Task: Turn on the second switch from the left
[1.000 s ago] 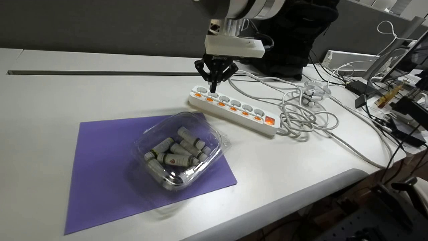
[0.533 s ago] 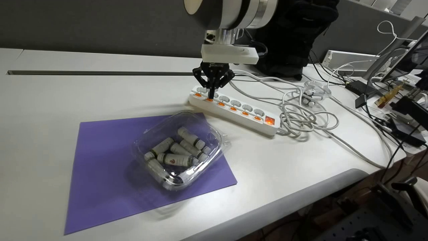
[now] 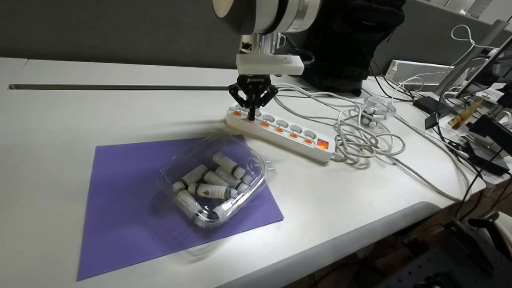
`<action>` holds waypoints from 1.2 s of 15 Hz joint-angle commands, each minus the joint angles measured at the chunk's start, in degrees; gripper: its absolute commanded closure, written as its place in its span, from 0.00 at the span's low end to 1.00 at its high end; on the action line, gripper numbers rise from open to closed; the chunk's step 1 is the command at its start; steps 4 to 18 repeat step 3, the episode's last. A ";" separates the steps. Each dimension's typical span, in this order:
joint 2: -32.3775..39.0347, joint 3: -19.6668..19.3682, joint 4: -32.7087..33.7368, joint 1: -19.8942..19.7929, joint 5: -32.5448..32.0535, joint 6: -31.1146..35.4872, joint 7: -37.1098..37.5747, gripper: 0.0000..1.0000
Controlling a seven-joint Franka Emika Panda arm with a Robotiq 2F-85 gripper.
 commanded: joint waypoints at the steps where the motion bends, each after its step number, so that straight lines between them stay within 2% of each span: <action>1: 4.56 -0.41 4.76 0.86 -0.61 -3.99 2.25 1.00; 3: 4.00 0.34 5.34 0.28 0.30 -5.75 1.46 1.00; 18: 4.00 0.34 5.34 0.28 0.30 -5.75 1.46 1.00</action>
